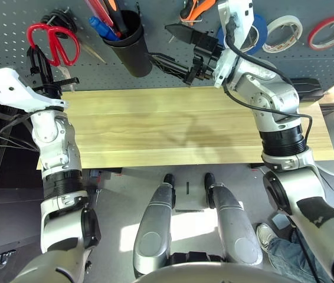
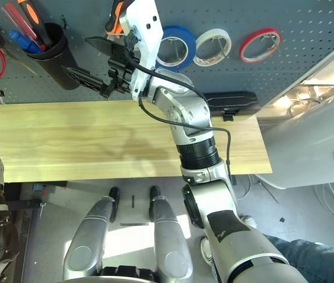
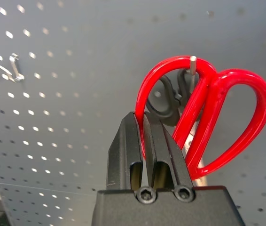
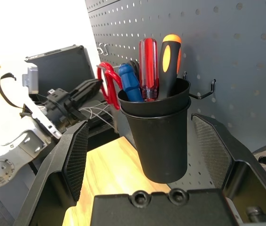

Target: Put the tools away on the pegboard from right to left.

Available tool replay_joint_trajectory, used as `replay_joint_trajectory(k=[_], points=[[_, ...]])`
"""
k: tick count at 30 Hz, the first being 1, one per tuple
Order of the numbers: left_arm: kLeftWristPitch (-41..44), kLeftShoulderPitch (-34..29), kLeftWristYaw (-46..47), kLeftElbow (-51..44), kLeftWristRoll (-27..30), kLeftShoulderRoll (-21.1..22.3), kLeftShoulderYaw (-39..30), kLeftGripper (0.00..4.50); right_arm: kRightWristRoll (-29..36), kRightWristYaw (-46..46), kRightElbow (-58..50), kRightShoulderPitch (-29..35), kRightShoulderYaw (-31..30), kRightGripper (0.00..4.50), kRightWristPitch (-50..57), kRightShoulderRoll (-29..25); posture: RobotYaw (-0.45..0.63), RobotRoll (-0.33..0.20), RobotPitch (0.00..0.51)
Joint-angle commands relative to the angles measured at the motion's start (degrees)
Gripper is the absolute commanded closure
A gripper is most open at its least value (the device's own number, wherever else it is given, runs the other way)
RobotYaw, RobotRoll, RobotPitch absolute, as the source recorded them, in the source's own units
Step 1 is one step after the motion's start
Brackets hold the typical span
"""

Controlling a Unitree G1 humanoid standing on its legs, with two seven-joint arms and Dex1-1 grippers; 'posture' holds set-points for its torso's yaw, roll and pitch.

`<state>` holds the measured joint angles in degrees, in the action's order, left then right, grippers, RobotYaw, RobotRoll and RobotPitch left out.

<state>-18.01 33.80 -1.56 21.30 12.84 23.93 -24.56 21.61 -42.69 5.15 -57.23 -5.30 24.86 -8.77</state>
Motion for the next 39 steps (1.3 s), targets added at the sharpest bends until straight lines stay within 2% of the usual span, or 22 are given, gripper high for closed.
replay_joint_trajectory(k=[1,10,16,23,25,31,39], points=[[1.5,-0.8,-0.4,4.0,-0.5,0.3,0.3,4.47,0.2,0.0,-0.9,0.1,-0.3,0.00,-0.7,0.7,0.12,0.000,0.406],[2.8,-0.4,-1.4,6.1,-1.5,0.6,2.1,4.47,0.0,0.4,-0.6,0.2,-0.4,0.00,-1.2,0.8,0.12,0.000,0.408],[-6.2,-5.6,-6.1,1.9,-8.2,0.8,9.3,2.73,-2.2,1.1,-0.3,4.2,-0.8,0.00,-3.3,-0.8,0.12,0.000,0.408],[-1.5,-11.1,-9.2,0.9,-9.2,-1.9,14.5,0.46,-6.8,6.2,4.1,15.5,0.0,0.00,-5.5,-2.7,0.11,0.000,0.411],[-0.3,-11.9,-9.8,1.7,-9.3,-2.6,15.4,0.04,-8.4,8.0,6.8,19.2,0.5,0.00,-7.8,-3.0,0.11,0.000,0.415],[2.5,-11.2,-9.4,6.8,-10.8,-2.9,16.8,0.04,-11.4,15.2,16.1,23.3,4.0,0.00,-13.1,-2.8,0.10,0.000,0.412],[5.4,-7.0,-6.1,14.8,-11.6,-3.1,16.0,0.04,-12.8,25.1,32.3,20.7,11.6,0.00,-19.4,-6.2,0.08,0.000,0.409]])
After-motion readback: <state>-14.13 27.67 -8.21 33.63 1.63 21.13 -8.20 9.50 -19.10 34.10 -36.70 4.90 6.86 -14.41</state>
